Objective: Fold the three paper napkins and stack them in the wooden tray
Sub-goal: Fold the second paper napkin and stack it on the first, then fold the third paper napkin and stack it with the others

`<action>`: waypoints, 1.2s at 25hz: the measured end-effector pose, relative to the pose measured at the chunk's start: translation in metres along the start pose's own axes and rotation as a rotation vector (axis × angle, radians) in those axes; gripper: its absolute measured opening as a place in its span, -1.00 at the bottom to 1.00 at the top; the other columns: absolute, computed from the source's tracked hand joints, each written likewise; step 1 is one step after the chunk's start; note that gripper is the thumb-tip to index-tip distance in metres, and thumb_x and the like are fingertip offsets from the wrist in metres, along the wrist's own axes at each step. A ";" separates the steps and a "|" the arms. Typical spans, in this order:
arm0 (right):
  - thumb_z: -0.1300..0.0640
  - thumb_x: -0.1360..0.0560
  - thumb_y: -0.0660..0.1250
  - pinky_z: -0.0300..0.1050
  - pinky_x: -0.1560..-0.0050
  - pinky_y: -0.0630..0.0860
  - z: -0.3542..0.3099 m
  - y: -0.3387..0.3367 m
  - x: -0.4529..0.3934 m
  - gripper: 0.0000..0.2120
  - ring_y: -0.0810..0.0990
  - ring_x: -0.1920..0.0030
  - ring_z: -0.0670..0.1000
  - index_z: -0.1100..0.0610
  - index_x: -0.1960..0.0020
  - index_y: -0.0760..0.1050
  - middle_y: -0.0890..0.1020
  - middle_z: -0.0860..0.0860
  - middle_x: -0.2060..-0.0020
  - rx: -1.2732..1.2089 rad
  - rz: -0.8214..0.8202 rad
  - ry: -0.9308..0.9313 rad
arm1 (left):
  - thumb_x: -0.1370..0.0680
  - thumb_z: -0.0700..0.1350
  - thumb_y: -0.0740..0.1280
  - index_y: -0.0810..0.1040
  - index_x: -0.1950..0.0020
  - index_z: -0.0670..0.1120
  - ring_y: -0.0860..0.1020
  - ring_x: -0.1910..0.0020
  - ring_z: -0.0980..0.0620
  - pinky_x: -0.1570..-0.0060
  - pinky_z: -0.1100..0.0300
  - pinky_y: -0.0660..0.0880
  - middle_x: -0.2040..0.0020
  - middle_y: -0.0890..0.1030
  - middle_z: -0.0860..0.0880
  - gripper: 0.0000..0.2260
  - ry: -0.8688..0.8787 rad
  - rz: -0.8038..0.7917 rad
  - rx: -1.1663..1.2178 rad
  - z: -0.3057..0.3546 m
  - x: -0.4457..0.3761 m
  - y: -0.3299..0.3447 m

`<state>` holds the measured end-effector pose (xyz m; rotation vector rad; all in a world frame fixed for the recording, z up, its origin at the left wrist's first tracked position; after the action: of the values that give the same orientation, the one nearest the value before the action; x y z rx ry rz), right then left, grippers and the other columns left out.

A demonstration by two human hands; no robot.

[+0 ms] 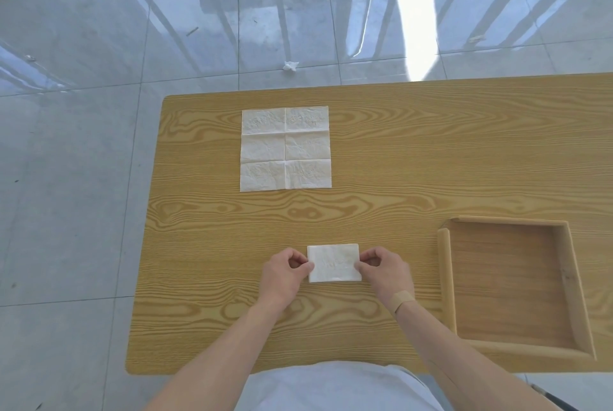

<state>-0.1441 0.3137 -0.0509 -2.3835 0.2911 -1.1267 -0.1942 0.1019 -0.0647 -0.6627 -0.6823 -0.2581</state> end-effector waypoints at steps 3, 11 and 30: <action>0.08 -0.43 0.44 -0.24 0.31 0.44 -0.001 0.001 0.000 -0.93 0.58 0.22 -0.19 -0.07 0.16 0.56 0.65 -0.17 0.26 0.034 0.013 -0.017 | -0.45 -0.02 0.49 0.60 0.23 0.05 0.51 0.39 0.15 0.34 0.26 0.43 0.34 0.61 0.11 -0.89 0.000 0.011 -0.017 -0.001 0.000 -0.002; 0.07 -0.41 0.45 -0.18 0.32 0.46 -0.001 0.002 0.002 -0.88 0.59 0.23 -0.14 -0.07 0.15 0.50 0.63 -0.14 0.25 0.038 0.022 -0.049 | -0.44 -0.02 0.49 0.59 0.22 0.04 0.53 0.33 0.12 0.28 0.19 0.48 0.30 0.62 0.08 -0.90 0.005 0.020 -0.058 -0.003 0.002 -0.007; -0.04 -0.54 0.33 0.06 -0.21 0.39 -0.090 0.030 -0.029 -0.70 0.48 -0.24 0.08 -0.03 -0.25 0.55 0.59 -0.04 -0.16 0.518 0.155 -0.435 | -0.47 -0.04 0.43 0.60 0.09 0.07 0.57 0.08 0.08 0.02 0.13 0.51 0.11 0.63 0.10 -0.95 0.171 -0.121 -0.283 -0.025 -0.055 -0.131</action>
<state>-0.2319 0.2687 -0.0369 -2.0246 0.0249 -0.5074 -0.2792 -0.0140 -0.0527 -0.8596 -0.5266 -0.5245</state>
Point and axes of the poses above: each hand's wrist, its own x-axis away from the middle knuckle, its own y-axis out of the palm, z = x × y, the point moved 2 cm from there along -x, towards the middle knuckle
